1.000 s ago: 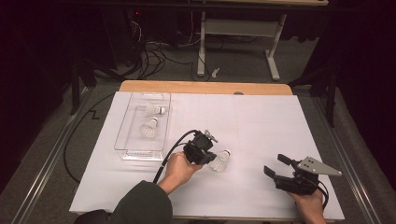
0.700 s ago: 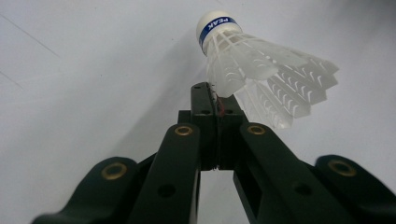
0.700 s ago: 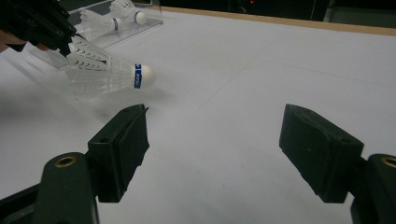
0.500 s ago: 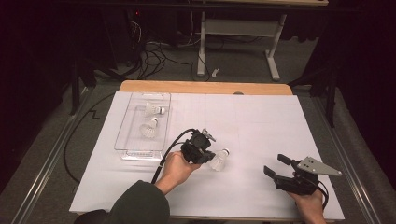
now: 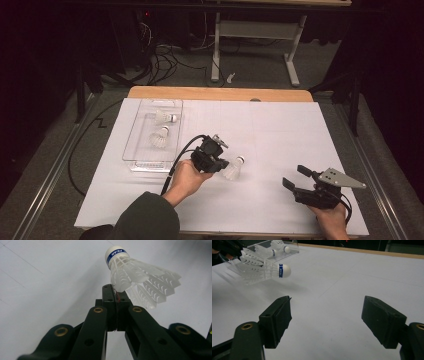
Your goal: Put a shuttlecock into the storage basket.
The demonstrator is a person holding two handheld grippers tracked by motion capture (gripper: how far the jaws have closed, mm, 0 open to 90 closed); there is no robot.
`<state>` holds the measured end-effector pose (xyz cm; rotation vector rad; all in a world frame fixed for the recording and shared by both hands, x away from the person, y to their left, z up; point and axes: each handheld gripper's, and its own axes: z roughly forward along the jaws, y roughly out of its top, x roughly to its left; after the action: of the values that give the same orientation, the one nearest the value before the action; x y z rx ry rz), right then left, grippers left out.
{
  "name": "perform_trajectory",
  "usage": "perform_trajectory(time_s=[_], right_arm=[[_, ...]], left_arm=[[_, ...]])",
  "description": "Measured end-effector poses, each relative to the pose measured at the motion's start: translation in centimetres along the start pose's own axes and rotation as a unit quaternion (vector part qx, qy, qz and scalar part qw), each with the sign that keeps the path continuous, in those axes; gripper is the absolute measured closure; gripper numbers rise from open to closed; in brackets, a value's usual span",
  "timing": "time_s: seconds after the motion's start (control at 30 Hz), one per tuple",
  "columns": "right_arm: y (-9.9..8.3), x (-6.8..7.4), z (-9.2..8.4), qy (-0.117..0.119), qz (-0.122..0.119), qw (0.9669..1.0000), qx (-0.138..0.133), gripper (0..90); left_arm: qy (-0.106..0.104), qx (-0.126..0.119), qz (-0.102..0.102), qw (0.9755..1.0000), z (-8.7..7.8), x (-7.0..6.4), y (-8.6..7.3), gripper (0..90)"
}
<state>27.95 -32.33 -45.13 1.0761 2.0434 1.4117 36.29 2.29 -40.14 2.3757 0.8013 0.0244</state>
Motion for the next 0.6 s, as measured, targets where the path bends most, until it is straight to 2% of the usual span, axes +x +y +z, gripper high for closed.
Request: perform_trajectory(time_s=[0.6], right_arm=[[0.0,0.0,0.0,0.0,0.001,1.0,0.0,24.1]], left_arm=[[0.0,-0.01,-0.004,0.9999,-1.4,0.3,0.2,89.4]])
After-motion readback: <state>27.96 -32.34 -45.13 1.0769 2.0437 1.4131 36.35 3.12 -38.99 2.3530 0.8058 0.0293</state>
